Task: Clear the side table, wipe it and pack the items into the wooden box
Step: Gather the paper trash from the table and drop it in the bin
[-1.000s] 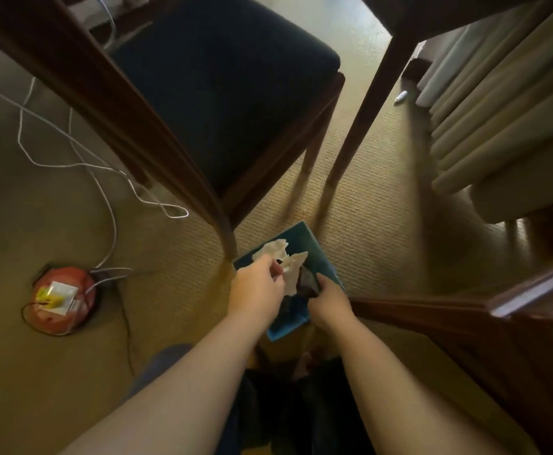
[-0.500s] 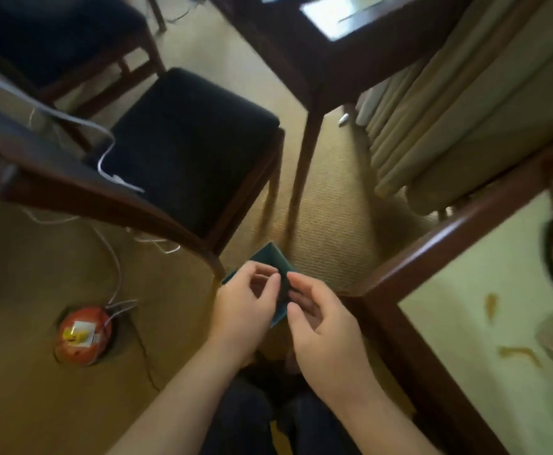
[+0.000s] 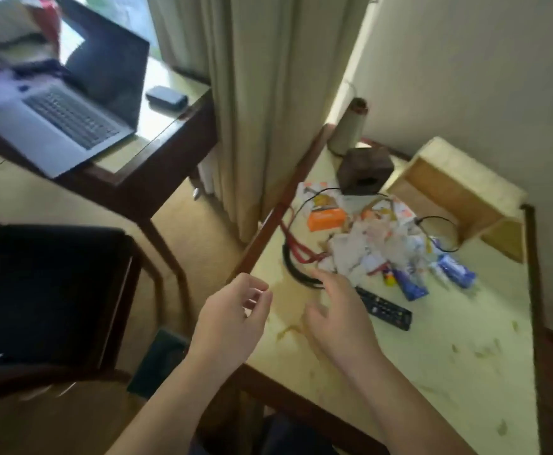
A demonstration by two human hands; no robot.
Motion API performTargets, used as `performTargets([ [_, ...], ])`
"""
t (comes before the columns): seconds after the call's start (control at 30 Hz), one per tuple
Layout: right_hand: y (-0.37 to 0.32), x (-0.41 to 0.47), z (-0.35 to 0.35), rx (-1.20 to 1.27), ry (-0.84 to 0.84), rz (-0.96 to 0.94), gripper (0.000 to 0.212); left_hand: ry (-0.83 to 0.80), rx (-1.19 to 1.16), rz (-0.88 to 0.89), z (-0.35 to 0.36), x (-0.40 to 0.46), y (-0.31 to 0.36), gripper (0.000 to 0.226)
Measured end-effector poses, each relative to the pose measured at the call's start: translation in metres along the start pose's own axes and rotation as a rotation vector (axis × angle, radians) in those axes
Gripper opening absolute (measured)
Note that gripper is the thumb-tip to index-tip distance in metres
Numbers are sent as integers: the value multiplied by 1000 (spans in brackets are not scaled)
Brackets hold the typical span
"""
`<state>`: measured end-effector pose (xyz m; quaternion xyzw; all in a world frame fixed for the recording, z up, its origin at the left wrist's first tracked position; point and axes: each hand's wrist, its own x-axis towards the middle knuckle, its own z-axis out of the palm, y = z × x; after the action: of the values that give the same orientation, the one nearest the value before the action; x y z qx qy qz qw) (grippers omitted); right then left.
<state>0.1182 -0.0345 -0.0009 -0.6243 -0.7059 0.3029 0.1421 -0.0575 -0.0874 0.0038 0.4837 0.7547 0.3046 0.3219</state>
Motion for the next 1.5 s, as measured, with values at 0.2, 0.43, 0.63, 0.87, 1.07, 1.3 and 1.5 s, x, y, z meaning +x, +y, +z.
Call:
performTargets([
  [0.2, 83, 35, -35, -67, -14, 106, 48, -138, 140, 12, 74, 47, 38, 15],
  [0.43, 121, 79, -36, -174, -83, 155, 29, -264, 329, -25, 130, 98, 50, 34],
  [0.63, 123, 101, -25, -295, -116, 181, 46, -361, 493, -25, 153, 129, 56, 52],
  [0.87, 122, 104, -11, -308, -121, 206, 58, -430, 720, 106, 161, 141, 60, 32],
  [1.07, 117, 101, -4, -270, -73, 214, 65, -288, 554, 82, 153, 137, 38, 20],
  [1.3, 125, 92, -1, -282, -7, 212, 31, -137, 393, 112, 126, 101, 34, 23],
  [1.5, 132, 75, -10, -121, 196, 233, 21, -85, 341, 145, 117, 82, 41, 26],
])
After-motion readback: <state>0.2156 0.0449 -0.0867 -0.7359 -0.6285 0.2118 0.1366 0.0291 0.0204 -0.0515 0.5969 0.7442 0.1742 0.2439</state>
